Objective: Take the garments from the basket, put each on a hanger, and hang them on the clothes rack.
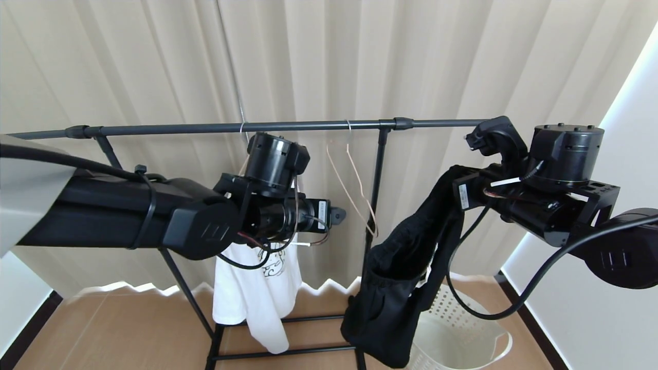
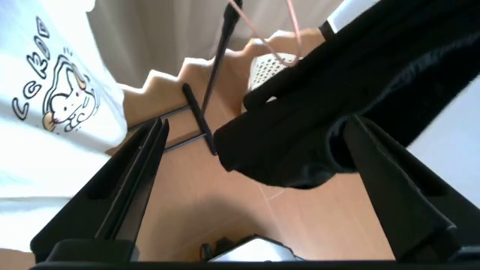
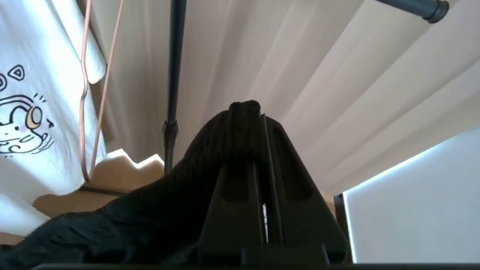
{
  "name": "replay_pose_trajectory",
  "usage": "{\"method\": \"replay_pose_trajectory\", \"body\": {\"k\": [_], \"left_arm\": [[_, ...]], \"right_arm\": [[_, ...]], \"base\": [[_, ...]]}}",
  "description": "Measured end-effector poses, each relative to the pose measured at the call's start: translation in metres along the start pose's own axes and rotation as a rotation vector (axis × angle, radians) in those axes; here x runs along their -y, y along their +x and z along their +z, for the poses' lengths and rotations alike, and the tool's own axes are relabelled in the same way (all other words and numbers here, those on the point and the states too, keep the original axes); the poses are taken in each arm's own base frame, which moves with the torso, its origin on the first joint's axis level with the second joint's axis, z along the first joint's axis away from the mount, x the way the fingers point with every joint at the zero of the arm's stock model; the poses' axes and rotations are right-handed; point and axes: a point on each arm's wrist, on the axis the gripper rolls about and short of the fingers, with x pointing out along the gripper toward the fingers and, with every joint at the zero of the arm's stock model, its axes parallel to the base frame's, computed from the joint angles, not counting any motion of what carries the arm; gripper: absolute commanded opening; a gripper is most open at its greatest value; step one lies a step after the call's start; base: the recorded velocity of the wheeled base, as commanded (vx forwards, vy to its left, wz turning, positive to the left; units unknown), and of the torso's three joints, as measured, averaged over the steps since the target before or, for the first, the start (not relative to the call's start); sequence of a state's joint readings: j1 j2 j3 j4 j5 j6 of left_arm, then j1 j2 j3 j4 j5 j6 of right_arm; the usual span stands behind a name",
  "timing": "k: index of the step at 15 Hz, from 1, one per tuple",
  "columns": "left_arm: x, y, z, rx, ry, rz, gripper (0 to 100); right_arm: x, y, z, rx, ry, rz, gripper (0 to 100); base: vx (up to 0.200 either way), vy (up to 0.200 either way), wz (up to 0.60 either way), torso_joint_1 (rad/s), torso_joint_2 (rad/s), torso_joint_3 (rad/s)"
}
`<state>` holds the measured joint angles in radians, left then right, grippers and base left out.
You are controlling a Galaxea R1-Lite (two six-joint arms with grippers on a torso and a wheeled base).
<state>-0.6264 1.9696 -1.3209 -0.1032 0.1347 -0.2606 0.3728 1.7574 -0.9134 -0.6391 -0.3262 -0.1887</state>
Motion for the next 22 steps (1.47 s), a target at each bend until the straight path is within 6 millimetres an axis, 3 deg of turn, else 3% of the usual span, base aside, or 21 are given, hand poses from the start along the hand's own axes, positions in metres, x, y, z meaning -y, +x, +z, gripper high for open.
{"method": "replay_pose_trajectory", "body": {"k": [3,8,12,14,18,22], "left_arm": [[0.009,0.013,0.024,0.015,0.0,0.025,100],[0.019,0.034,0.042,-0.056,0.016,0.044,100],[0.022,0.049,0.042,-0.059,0.029,0.032,100],[0.023,0.051,0.041,-0.06,0.035,0.03,100],[0.027,0.051,0.039,-0.063,0.044,0.028,100],[0.029,0.052,0.039,-0.055,0.023,0.024,100]], "right_arm": [[0.01,-0.003,-0.008,-0.023,-0.07,-0.015,0],[0.018,-0.014,-0.006,-0.01,-0.083,-0.008,0],[0.02,-0.016,-0.004,-0.002,-0.081,-0.01,0],[0.02,-0.018,-0.003,0.003,-0.08,-0.012,0],[0.021,-0.02,-0.001,0.013,-0.077,-0.012,0],[0.022,-0.021,-0.002,0.008,-0.078,-0.014,0]], "base": [[0.0,0.0,0.0,0.0,0.0,0.0],[0.0,0.0,0.0,0.0,0.0,0.0],[0.0,0.0,0.0,0.0,0.0,0.0],[0.0,0.0,0.0,0.0,0.0,0.0],[0.0,-0.2,0.0,0.004,0.0,0.004],[0.15,0.0,0.0,0.004,0.01,0.002]]}}
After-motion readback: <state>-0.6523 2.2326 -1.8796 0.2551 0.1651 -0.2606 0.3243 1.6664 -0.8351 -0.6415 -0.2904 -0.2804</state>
